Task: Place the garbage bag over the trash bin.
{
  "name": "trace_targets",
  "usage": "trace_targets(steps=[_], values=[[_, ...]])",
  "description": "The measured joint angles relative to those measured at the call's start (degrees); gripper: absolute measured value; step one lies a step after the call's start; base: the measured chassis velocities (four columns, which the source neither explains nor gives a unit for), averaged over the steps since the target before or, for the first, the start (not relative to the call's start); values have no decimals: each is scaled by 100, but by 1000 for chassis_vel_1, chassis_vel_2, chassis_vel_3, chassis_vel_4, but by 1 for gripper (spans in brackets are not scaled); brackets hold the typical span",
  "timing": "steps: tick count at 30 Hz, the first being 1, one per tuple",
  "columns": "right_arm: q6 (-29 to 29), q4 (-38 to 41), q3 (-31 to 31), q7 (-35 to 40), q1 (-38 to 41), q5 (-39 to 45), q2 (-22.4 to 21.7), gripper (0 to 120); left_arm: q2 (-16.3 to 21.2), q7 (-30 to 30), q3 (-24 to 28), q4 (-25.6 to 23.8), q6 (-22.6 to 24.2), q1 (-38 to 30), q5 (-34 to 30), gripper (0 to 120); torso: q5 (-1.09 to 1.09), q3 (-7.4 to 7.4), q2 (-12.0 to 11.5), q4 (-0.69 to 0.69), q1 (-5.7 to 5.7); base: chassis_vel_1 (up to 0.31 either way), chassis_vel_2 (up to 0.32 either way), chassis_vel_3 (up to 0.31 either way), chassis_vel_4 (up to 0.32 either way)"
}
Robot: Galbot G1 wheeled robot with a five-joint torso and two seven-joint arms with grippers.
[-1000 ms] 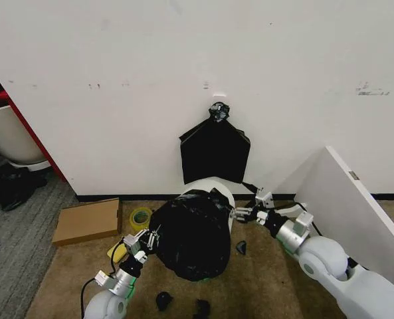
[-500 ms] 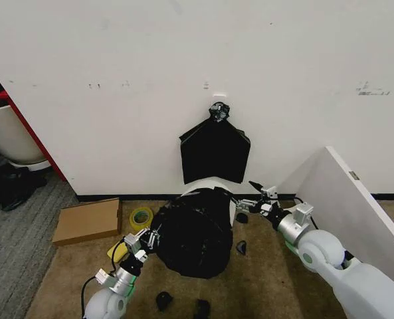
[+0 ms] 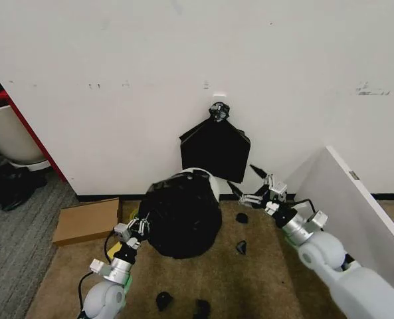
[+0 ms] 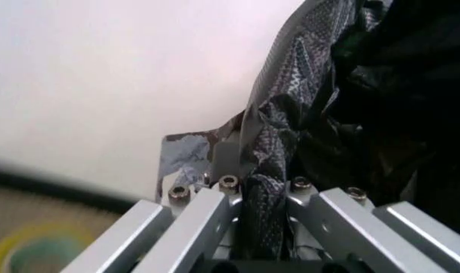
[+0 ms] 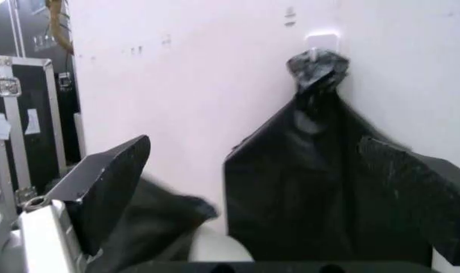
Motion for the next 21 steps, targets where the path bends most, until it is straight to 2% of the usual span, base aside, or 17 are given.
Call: trace_targets(steps=[1, 3, 6, 7, 8, 9, 12, 15, 17, 21], values=[[0, 0, 0, 0, 0, 0, 0, 100, 0, 0, 0, 0, 0, 0, 0, 1, 0, 0, 0, 0, 0, 0, 0, 0, 0], [28, 185, -57, 90, -280, -219, 30, 100, -5, -437, -8, -272, 432, 2, -325, 1, 0, 0, 0, 1, 0, 0, 0, 0, 0], [65, 423, -270, 386, -723, -699, 109, 100, -40, -1080, -75, -698, 1188, -15, -1006, 1, 0, -1, 0, 0, -1, 0, 0, 0, 0], [50, 463, -399, 572, -892, -1069, 205, 100, -89, -1406, -170, -880, 1679, -35, -1387, 1, 0, -1, 0, 0, -1, 0, 0, 0, 0], [41, 449, -439, 629, -944, -1257, 254, 100, -119, -1571, -223, -944, 1885, -45, -1580, 1, 0, 0, 0, 0, -1, 0, 0, 0, 0], [41, 449, -439, 629, -944, -1257, 254, 100, -119, -1571, -223, -944, 1885, -45, -1580, 1, 0, 0, 0, 0, -1, 0, 0, 0, 0], [50, 231, -475, 702, -996, -1923, 415, 100, -227, -2153, -459, -1083, 2509, -86, -2286, 1, 0, 0, 0, 1, -1, 0, 0, 0, 0], [55, -92, -459, 908, -987, -2868, 558, 100, -356, -2965, -844, -1254, 3412, -185, -3252, 1, 0, 0, 0, 1, 0, 0, 0, 0, 0], [131, -365, -426, 948, -937, -3413, 642, 100, -410, -3279, -1031, -1312, 3792, -250, -3657, 1, 0, 0, 0, 1, -1, 0, 0, 0, 0], [272, -675, -408, 949, -842, -3805, 749, 100, -425, -3422, -1146, -1359, 4060, -277, -3854, 1, 0, 1, 0, 2, 0, 0, 0, 0, 0]])
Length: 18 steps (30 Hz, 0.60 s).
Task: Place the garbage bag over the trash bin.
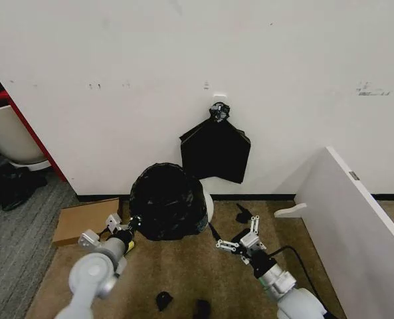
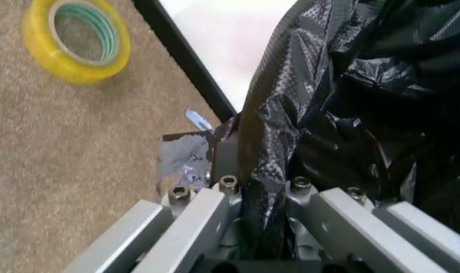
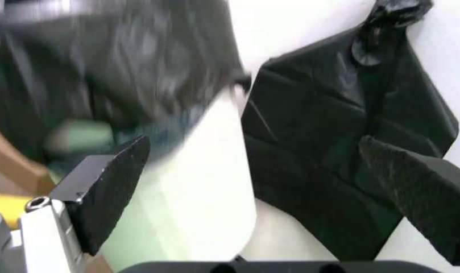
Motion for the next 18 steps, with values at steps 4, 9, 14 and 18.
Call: trace_targets(steps=[4, 9, 14, 18], values=[[30, -194, -9, 30, 88, -43, 93, 100, -4, -8, -2, -11, 104, -1, -9, 1, -1, 0, 0, -1, 0, 0, 0, 0, 0], [247, -336, -46, -24, 203, 143, 214, 100, -31, 67, 65, -8, 172, 1, 103, 1, 0, 0, 0, 0, 0, 0, 0, 0, 0], [244, -541, -39, -59, 287, 118, 286, 100, -75, 111, 119, -32, 208, 14, 154, 1, 0, 0, 0, -1, 0, 0, 0, 0, 0], [242, -702, 7, -62, 332, 9, 320, 100, -93, 123, 139, -128, 227, 43, 161, 1, 0, 0, 0, -1, 0, 0, 0, 0, 0]])
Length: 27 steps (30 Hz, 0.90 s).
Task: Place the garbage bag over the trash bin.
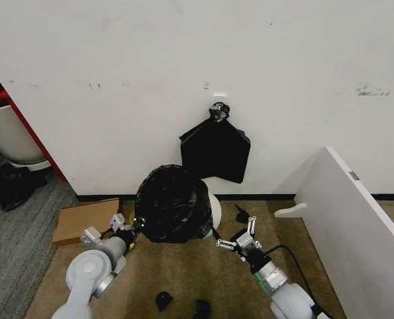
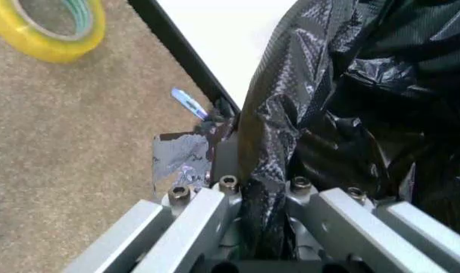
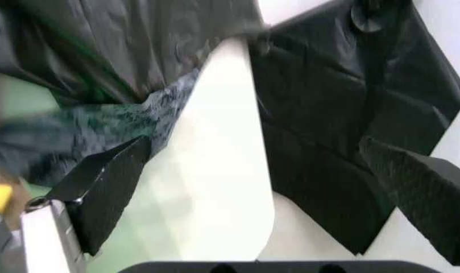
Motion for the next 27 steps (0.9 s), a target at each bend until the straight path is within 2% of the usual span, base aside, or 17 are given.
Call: trace_targets(steps=[9, 12, 15, 17, 19, 20, 22, 23, 24, 25, 27], values=[[391, -194, 200, 88, -35, -148, 0, 100, -4, 20, 90, -200, -107, 100, 139, 1, 0, 0, 0, 0, 0, 0, 0, 0, 0], [1088, -117, 405, -487, -161, 204, -96, 100, -3, 27, 160, -184, -285, 105, 260, 1, 0, 0, 0, 0, 0, 0, 0, 0, 0], [1295, -106, 482, -793, -194, 331, -130, 100, -3, 28, 187, -173, -317, 105, 290, 1, 0, 0, 0, 0, 0, 0, 0, 0, 0], [1621, -84, 647, -1499, -263, 679, -183, 100, -11, 30, 259, -151, -378, 102, 371, 1, 0, 0, 0, 0, 0, 0, 0, 0, 0], [1924, -28, 905, -2520, -341, 1381, -242, 100, -36, 36, 386, -120, -442, 94, 529, 1, 0, 0, 0, 0, 0, 0, 0, 0, 0], [2004, 29, 1081, -3283, -380, 1908, -253, 100, -46, 48, 514, -89, -538, 101, 768, 1, 0, 0, 0, 0, 0, 0, 0, 0, 0], [2032, 211, 1293, -3911, -447, 2482, -241, 100, -43, 65, 665, -17, -798, 152, 1358, 1, -1, 0, 0, -2, 0, 0, 0, 0, 0], [2032, 211, 1293, -3911, -447, 2482, -241, 100, -43, 65, 665, -17, -798, 152, 1358, 1, -1, 0, 0, -2, 0, 0, 0, 0, 0], [1981, 413, 1373, -3840, -499, 2591, -203, 100, -29, 69, 744, 40, -1051, 198, 1907, 1, -1, 0, 0, -2, 0, 0, 0, 0, 0], [1893, 588, 1392, -3522, -540, 2525, -168, 100, -14, 72, 792, 73, -1207, 235, 2292, 1, 0, 0, 0, -1, 0, 0, 0, 0, 0], [1695, 864, 1362, -2781, -597, 2156, -111, 100, 11, 72, 848, 84, -1282, 283, 2651, 1, 0, 0, 0, 4, 0, 0, 0, 0, 0]])
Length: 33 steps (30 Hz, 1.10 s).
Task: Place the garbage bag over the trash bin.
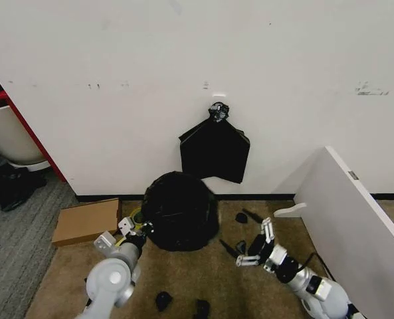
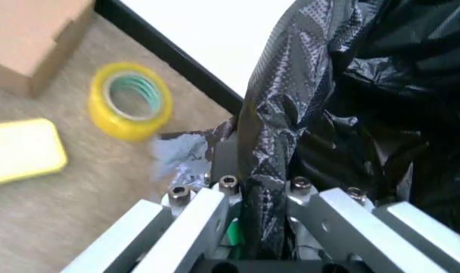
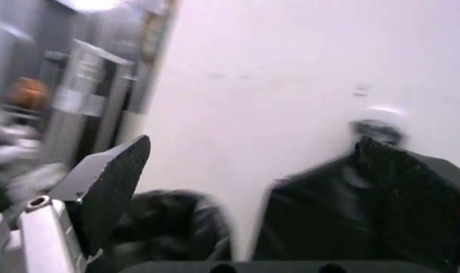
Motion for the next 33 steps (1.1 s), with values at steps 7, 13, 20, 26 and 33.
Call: trace_targets(steps=[7, 13, 20, 26, 33], values=[[-697, 480, -417, 2105, -16, -1256, 128, 100, -55, -573, 172, -134, 938, 45, 286, 1, -1, 0, 0, -4, 0, 0, 0, 0, 0], [-776, 484, -445, 2171, 18, -1398, 136, 100, -118, -823, 229, -174, 1479, 76, 268, 1, -1, 0, 0, -4, 0, 0, 0, 0, 0], [-791, 436, -449, 2140, 17, -1398, 116, 100, -153, -862, 351, -237, 1664, 222, 407, 1, -1, 0, 0, -4, 0, 0, 0, 0, 0], [-804, 433, -470, 2038, 27, -1397, 141, 100, -165, -805, 421, -305, 1651, 354, 648, 14, -1, 0, 0, -4, 0, 0, 0, 0, 0], [-805, 417, -446, 1993, 20, -1387, 147, 100, -26, -779, 381, -696, 1576, 683, 857, 44, -1, 0, 0, -4, 0, 0, 0, 0, 0]])
